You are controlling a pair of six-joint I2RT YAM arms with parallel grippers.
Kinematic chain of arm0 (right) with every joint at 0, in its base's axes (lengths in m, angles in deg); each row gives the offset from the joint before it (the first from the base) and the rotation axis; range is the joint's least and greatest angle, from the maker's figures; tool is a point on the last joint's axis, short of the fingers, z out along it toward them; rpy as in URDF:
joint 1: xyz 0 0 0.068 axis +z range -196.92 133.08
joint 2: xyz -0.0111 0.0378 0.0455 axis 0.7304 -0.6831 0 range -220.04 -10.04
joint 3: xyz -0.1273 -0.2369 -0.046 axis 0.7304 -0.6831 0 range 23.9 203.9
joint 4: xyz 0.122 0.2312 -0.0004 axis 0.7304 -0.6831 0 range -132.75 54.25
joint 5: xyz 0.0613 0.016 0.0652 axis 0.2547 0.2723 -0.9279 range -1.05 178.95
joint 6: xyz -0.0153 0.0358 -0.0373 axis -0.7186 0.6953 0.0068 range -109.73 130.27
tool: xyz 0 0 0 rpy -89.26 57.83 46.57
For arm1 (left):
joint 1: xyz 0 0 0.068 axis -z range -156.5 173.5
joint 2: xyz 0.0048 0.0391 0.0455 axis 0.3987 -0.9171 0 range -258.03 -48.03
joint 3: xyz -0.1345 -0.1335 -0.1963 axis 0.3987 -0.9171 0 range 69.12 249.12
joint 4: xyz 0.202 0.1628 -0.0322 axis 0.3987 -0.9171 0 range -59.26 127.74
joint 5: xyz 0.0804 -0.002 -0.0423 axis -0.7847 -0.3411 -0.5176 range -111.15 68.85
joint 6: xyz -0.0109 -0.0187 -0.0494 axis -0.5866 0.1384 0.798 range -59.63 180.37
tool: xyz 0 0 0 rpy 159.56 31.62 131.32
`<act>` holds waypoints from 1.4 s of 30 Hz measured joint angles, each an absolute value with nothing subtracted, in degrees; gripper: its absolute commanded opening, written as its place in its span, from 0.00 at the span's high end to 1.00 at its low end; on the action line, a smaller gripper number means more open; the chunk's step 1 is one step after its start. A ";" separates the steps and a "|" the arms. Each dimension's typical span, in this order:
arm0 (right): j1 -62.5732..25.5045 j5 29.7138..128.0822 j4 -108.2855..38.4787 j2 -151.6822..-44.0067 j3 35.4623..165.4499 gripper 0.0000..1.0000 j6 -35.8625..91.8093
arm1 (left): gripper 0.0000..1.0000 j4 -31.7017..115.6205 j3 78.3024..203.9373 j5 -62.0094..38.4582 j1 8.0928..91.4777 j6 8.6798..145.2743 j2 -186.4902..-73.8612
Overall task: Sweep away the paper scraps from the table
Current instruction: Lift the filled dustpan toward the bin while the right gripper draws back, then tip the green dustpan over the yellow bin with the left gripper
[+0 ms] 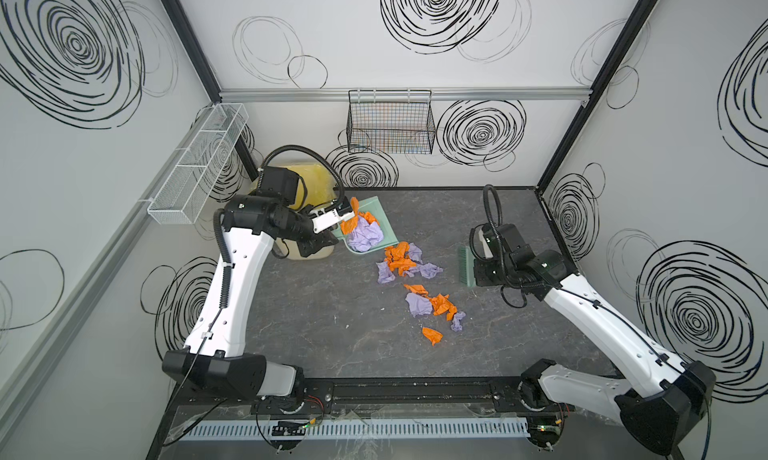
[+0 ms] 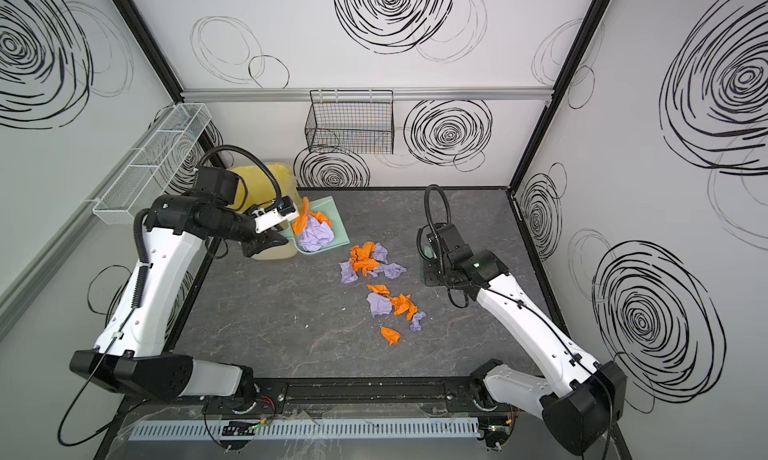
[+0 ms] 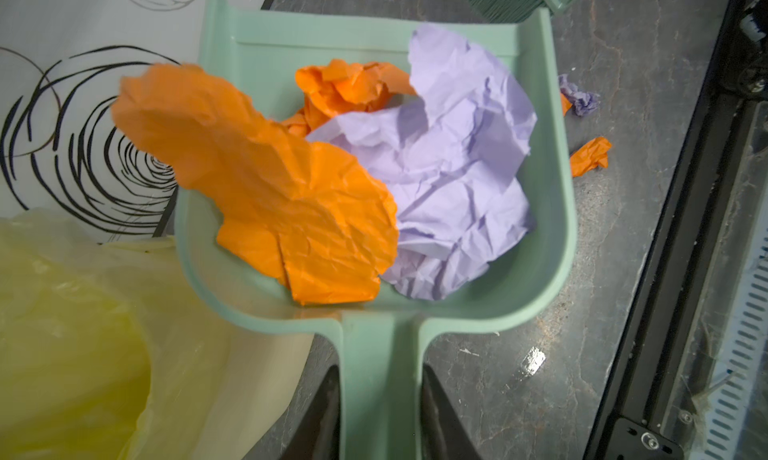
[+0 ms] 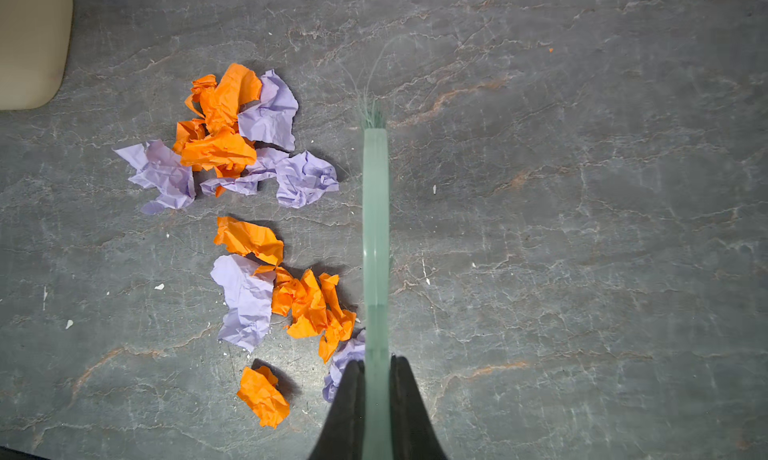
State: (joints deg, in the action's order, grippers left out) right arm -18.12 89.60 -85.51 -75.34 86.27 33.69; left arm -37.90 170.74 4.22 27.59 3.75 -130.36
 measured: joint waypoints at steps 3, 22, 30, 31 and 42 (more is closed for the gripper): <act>-18.12 89.14 -84.90 -75.34 85.55 1.00 33.63 | 1.00 -39.82 173.41 3.19 25.47 1.52 -132.37; -18.23 85.29 -81.64 -74.05 79.93 1.00 33.45 | 1.00 -42.07 198.13 3.02 5.30 -4.14 -150.23; -18.23 84.76 -81.27 -74.05 78.16 1.00 33.45 | 1.00 -41.96 204.71 -2.01 2.70 -5.93 -153.02; -18.23 84.76 -81.27 -74.05 78.16 1.00 33.43 | 1.00 -41.87 205.17 -3.19 2.79 -6.41 -153.33; -18.23 84.74 -80.59 -74.03 78.16 1.00 33.47 | 1.00 -39.12 206.65 -19.28 5.58 -12.97 -155.93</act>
